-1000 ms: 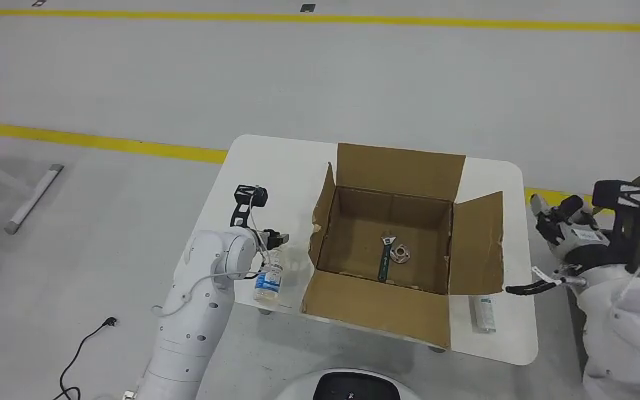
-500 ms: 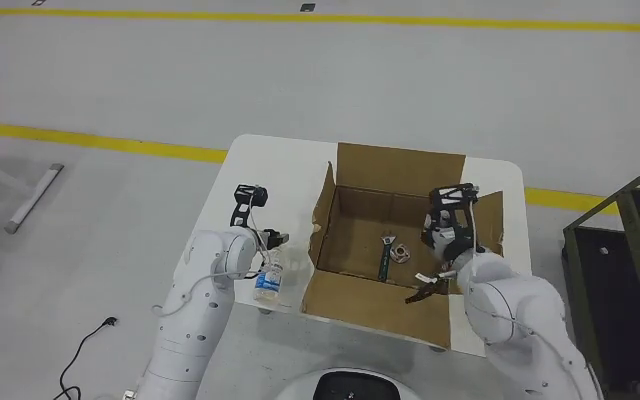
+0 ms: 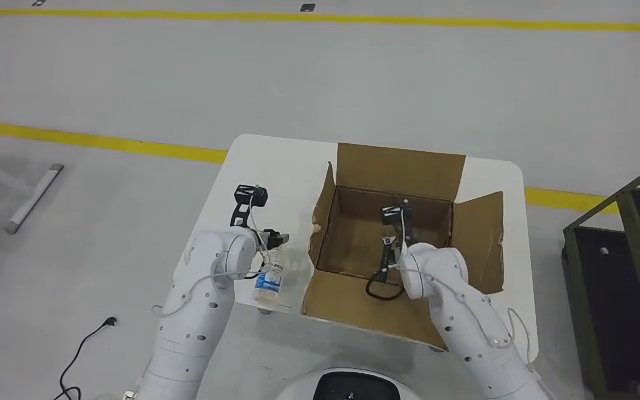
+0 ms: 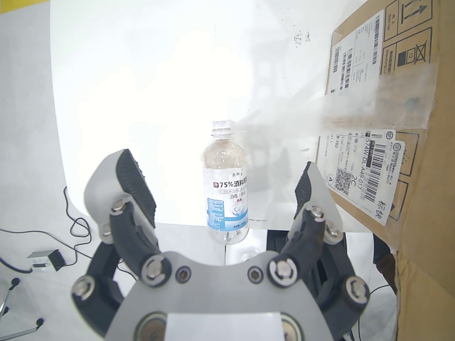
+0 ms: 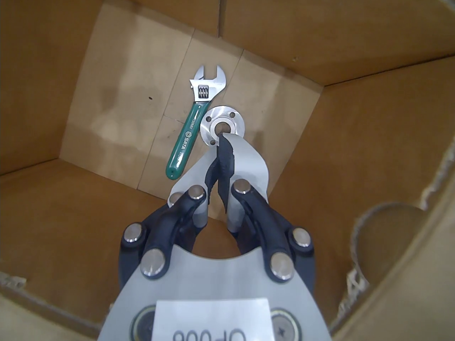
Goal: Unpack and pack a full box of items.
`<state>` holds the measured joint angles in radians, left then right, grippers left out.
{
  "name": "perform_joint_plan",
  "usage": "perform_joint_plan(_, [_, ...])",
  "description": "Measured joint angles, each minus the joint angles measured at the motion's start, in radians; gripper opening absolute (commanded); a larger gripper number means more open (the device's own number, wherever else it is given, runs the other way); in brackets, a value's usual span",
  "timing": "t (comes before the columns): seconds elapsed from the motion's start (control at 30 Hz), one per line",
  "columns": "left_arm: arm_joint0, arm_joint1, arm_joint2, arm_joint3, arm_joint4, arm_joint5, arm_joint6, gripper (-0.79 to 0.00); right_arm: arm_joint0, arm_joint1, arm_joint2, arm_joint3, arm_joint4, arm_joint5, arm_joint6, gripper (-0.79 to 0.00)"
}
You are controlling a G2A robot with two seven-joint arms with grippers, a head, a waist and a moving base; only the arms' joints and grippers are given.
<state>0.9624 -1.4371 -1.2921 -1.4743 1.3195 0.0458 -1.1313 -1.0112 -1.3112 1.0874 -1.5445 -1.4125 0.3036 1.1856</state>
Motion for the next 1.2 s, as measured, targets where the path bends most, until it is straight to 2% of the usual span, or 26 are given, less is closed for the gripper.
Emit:
perform_joint_plan(0.03, [0.000, 0.000, 0.000, 0.000, 0.000, 0.000, 0.000, 0.000, 0.005, -0.001, -0.004, 0.009, 0.000, 0.000, 0.000, -0.286])
perform_joint_plan(0.07, [0.000, 0.000, 0.000, 0.000, 0.000, 0.000, 0.000, 0.000, 0.007, -0.001, -0.005, 0.012, 0.001, 0.000, -0.001, 0.000])
perform_joint_plan(0.43, [0.000, 0.000, 0.000, 0.000, 0.000, 0.000, 0.000, 0.000, 0.004, -0.001, -0.004, 0.008, 0.000, -0.001, -0.003, 0.000])
perform_joint_plan(0.53, [0.000, 0.000, 0.000, 0.000, 0.000, 0.000, 0.000, 0.000, -0.005, -0.001, -0.006, 0.003, -0.021, -0.022, -0.041, 0.000])
perform_joint_plan(0.73, [0.000, 0.000, 0.000, 0.000, 0.000, 0.000, 0.000, 0.000, 0.064, -0.021, -0.038, 0.116, 0.010, -0.037, -0.040, 0.000])
perform_joint_plan(0.8, [0.000, 0.000, 0.000, 0.000, 0.000, 0.000, 0.000, 0.000, 0.094, -0.031, -0.055, 0.164, 0.024, -0.039, -0.036, -0.123])
perform_joint_plan(0.83, [0.000, 0.000, 0.000, 0.000, 0.000, 0.000, 0.000, 0.000, 0.106, -0.035, -0.062, 0.184, 0.026, -0.037, -0.036, -0.394])
perform_joint_plan(1.03, [0.000, 0.000, 0.000, 0.000, 0.000, 0.000, 0.000, 0.000, 0.177, -0.058, -0.092, 0.316, 0.054, -0.027, -0.018, -0.434])
perform_joint_plan(1.2, [0.000, 0.000, 0.000, 0.000, 0.000, 0.000, 0.000, 0.000, 0.207, -0.072, -0.105, 0.376, 0.060, -0.021, -0.018, -0.437])
